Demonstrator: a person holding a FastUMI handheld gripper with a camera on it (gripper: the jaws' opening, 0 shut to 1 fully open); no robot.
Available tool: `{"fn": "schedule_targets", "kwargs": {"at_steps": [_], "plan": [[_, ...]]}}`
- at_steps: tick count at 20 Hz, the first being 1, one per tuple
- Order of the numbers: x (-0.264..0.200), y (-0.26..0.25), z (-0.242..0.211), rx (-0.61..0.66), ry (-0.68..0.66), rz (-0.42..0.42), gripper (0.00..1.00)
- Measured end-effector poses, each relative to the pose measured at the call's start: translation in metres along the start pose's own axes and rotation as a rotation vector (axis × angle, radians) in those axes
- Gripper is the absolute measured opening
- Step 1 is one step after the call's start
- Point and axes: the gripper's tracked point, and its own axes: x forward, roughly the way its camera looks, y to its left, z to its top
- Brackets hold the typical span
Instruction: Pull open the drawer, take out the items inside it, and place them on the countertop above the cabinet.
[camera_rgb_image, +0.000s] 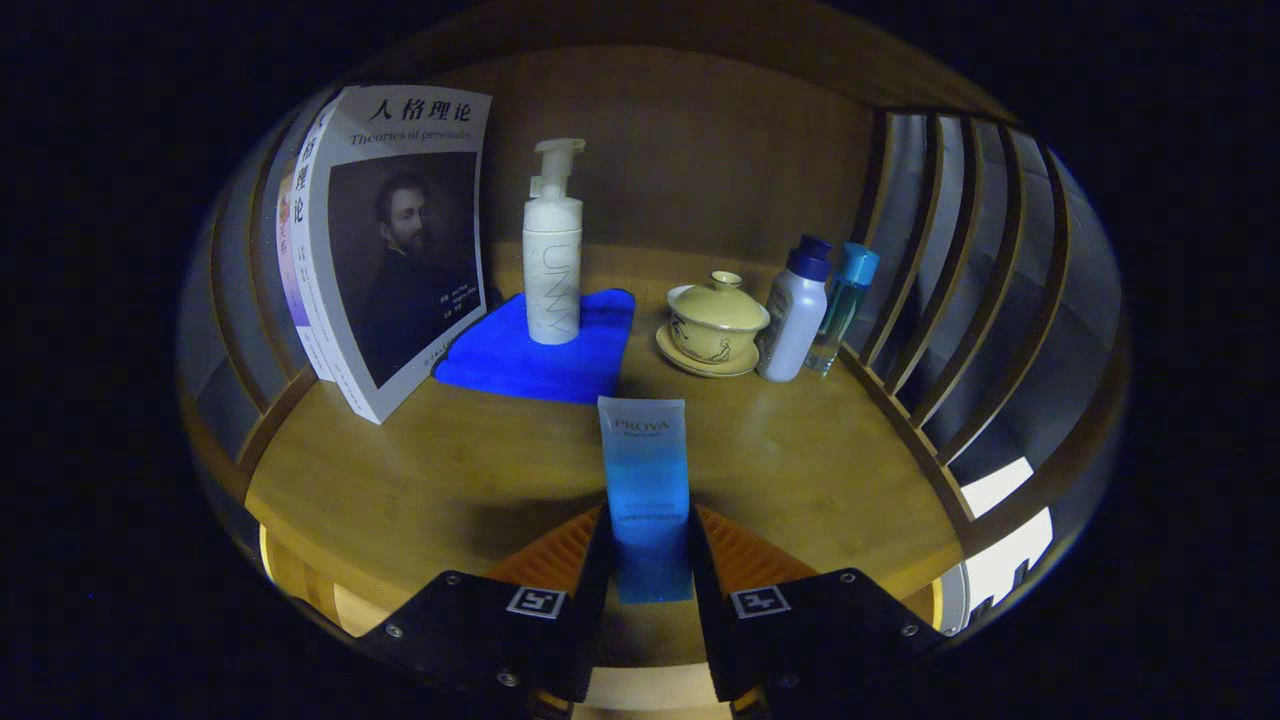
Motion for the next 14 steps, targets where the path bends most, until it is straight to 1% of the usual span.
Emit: {"fn": "schedule_targets", "kwargs": {"at_steps": [2,4,6,8,9,11,14], "plan": [[0.001,-0.003,0.002,0.031,-0.017,0.011,0.48],[-0.006,-0.006,0.008,0.082,-0.050,0.020,0.62],[-0.015,-0.004,0.017,0.157,-0.109,0.051,0.75],[-0.033,-0.004,0.032,0.246,-0.197,0.098,0.88],[-0.046,-0.007,0.039,0.279,-0.242,0.106,0.95],[-0.074,-0.019,0.041,0.300,-0.317,0.094,0.94],[-0.112,-0.032,0.029,0.258,-0.390,0.048,0.95]]}}
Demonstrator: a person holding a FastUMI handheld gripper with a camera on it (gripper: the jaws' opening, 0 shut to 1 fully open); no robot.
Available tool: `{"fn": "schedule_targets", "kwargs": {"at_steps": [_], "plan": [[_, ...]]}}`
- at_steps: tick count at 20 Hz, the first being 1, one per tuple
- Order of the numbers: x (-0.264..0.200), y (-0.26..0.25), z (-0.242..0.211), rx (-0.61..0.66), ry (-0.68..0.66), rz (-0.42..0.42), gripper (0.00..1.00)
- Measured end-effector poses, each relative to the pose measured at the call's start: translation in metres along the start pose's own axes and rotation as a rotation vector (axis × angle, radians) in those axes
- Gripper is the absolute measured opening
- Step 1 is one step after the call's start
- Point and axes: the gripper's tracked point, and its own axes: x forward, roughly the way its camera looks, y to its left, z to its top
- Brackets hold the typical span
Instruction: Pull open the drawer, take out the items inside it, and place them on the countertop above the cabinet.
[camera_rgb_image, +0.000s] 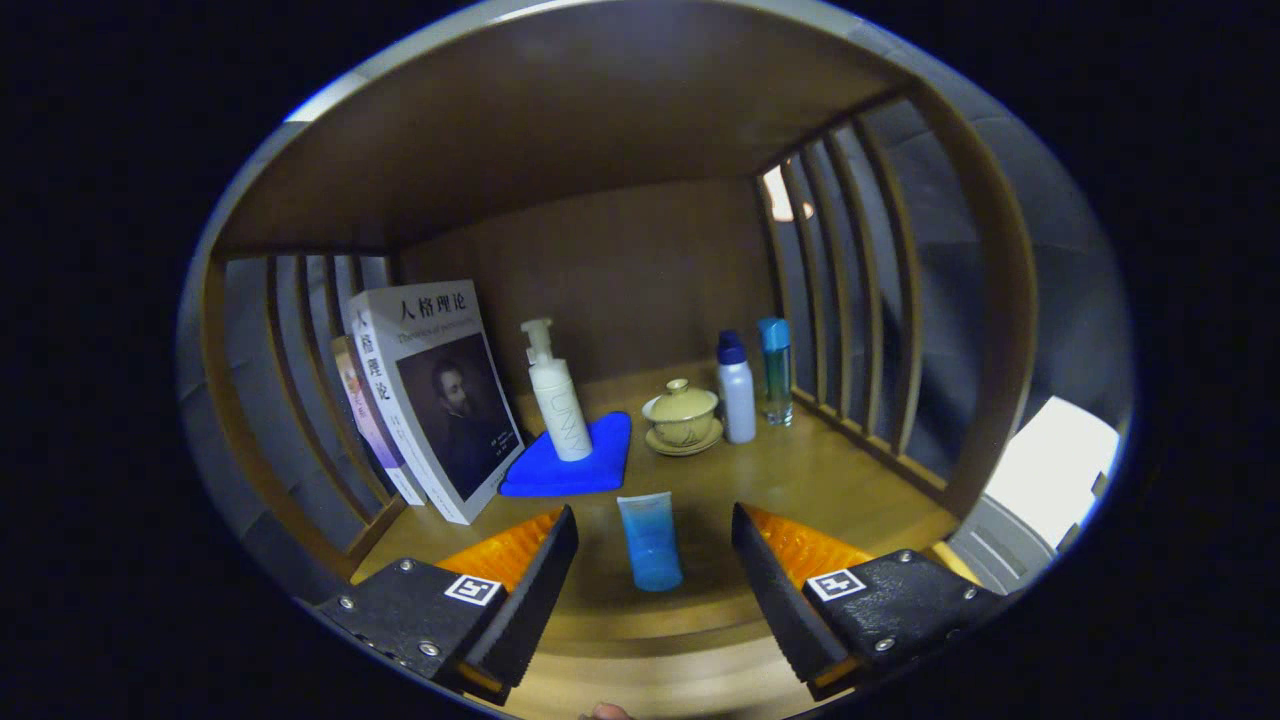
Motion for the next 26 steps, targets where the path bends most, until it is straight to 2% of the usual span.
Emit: {"fn": "schedule_targets", "kwargs": {"at_steps": [2,6,9,17,20,26], "plan": [[-0.027,0.000,0.003,-0.032,-0.049,-0.006,0.95],[-0.081,0.021,0.004,-0.049,-0.171,0.032,0.95],[-0.117,0.037,-0.010,-0.066,-0.209,0.063,0.95],[-0.183,0.066,-0.067,-0.098,-0.212,0.148,0.95],[-0.197,0.057,-0.090,-0.146,-0.197,0.127,0.95],[-0.206,0.045,-0.141,-0.162,-0.117,0.128,0.95]]}}
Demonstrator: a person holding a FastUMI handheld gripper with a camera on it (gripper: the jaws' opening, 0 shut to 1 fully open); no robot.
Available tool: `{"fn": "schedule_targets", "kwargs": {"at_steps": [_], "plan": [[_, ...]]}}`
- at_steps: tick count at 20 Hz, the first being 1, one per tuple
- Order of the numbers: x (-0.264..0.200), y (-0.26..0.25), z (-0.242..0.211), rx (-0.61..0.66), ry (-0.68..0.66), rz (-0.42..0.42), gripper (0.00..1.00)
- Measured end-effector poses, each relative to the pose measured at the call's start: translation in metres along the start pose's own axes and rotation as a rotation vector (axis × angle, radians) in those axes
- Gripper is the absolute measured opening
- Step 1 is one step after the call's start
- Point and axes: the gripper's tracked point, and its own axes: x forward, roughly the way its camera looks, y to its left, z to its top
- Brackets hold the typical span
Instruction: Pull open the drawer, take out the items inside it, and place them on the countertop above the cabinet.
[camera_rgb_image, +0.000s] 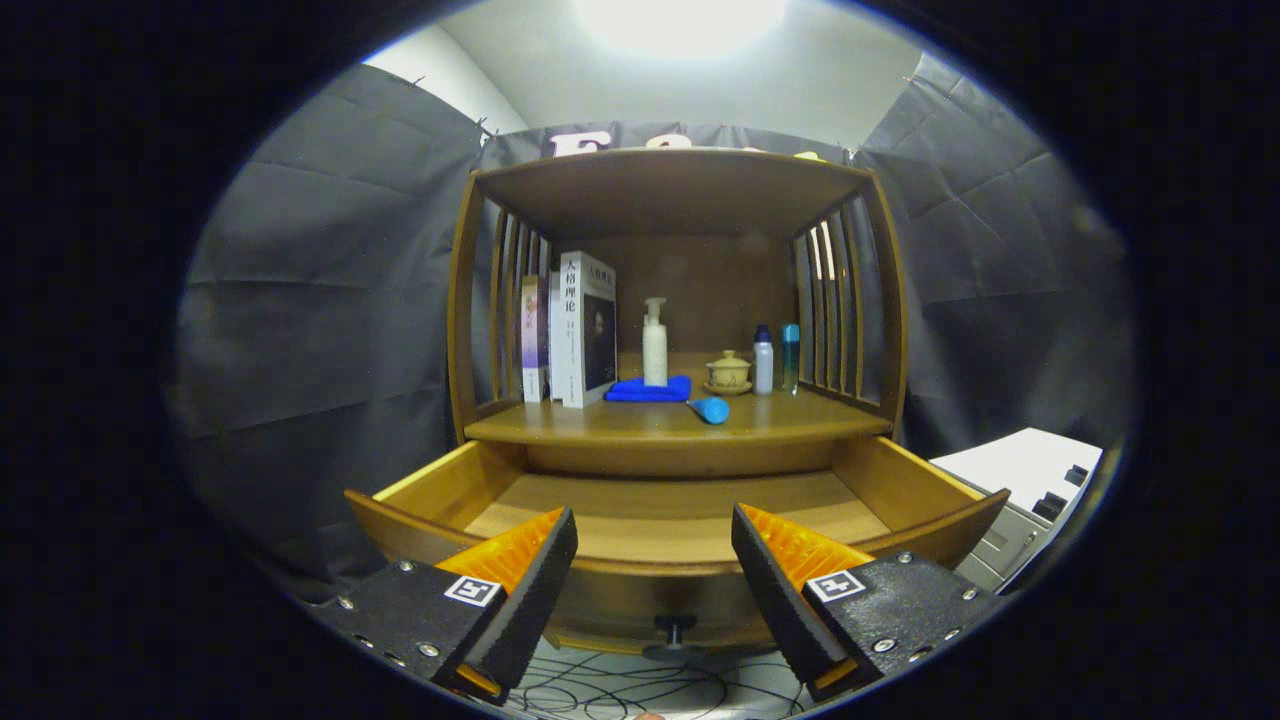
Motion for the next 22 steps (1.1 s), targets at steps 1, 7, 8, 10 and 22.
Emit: {"fn": "schedule_targets", "kwargs": {"at_steps": [1,7,8,10,22], "plan": [[0.000,-0.001,-0.006,0.000,0.013,-0.001,0.95],[-0.005,-0.013,-0.009,0.031,0.007,-0.032,0.96],[-0.007,-0.018,-0.014,0.027,0.020,-0.049,0.96],[-0.013,-0.023,-0.027,0.036,0.050,-0.055,0.95],[-0.006,-0.043,-0.058,0.093,0.106,-0.070,0.95]]}}
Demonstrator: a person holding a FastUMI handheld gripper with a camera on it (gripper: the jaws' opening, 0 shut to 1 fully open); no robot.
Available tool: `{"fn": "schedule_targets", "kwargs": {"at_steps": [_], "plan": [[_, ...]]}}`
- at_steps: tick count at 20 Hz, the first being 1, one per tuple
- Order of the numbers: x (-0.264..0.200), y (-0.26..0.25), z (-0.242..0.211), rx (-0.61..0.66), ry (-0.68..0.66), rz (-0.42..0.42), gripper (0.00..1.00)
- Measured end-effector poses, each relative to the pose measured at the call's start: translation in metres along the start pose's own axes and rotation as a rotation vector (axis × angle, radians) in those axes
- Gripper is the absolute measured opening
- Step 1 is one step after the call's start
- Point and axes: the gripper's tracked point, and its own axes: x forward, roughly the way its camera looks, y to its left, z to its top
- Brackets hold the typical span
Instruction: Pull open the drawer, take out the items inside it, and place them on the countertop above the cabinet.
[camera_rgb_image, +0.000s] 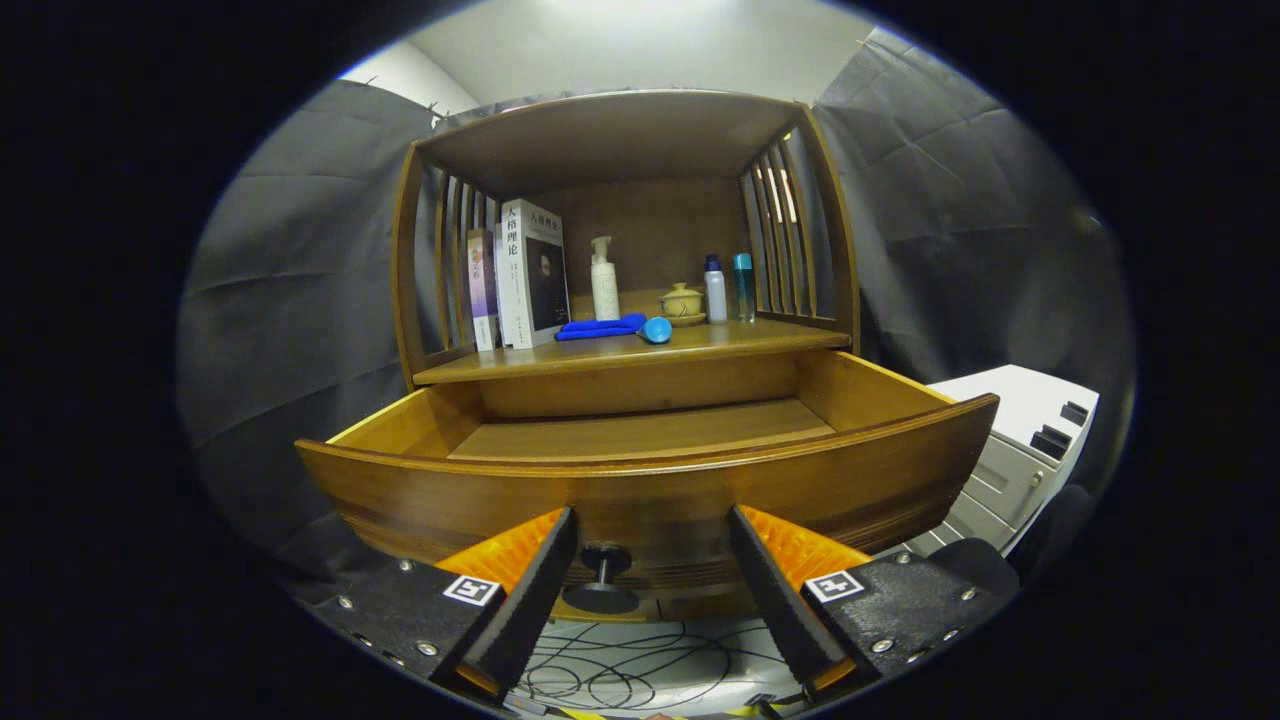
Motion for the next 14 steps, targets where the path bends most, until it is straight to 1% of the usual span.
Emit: {"fn": "schedule_targets", "kwargs": {"at_steps": [8,14], "plan": [[0.014,-0.005,0.003,0.024,0.001,0.034,0.95],[0.029,-0.006,0.007,0.031,0.001,0.042,0.95]]}}
